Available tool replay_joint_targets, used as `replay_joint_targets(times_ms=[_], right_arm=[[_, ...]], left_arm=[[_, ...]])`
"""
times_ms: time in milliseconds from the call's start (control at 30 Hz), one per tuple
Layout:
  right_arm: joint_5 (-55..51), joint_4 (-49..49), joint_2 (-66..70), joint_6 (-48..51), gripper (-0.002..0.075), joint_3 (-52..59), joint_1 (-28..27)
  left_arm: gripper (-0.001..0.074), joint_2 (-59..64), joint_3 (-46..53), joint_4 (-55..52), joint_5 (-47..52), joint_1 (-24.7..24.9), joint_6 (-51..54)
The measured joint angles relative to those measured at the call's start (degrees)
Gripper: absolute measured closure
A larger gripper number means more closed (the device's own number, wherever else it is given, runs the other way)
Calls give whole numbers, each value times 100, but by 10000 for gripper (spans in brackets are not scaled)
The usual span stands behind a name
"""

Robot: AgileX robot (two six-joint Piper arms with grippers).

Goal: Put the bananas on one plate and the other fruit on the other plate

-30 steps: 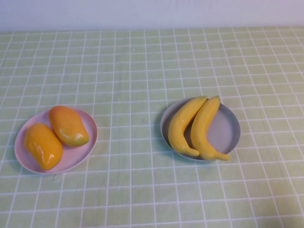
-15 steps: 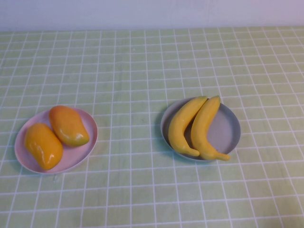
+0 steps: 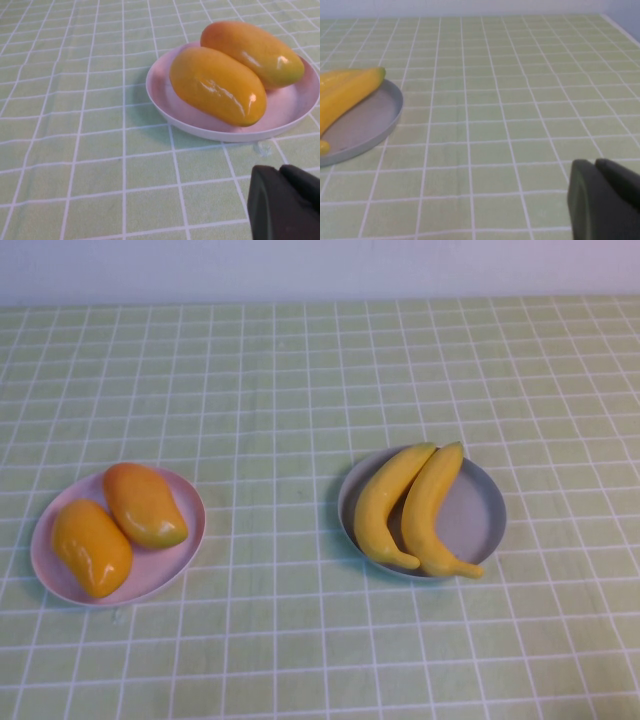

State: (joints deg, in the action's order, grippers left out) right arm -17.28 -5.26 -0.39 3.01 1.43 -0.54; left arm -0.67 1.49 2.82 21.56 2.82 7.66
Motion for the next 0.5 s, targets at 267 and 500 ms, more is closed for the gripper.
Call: replay_joint_targets(times_ms=[267, 500], right_arm=[[-233, -157, 0, 231, 741, 0, 0], [-233, -170, 0, 238, 741, 0, 0]], left_arm=[[738, 0, 0, 0, 0, 0, 0], [738, 0, 0, 0, 0, 0, 0]])
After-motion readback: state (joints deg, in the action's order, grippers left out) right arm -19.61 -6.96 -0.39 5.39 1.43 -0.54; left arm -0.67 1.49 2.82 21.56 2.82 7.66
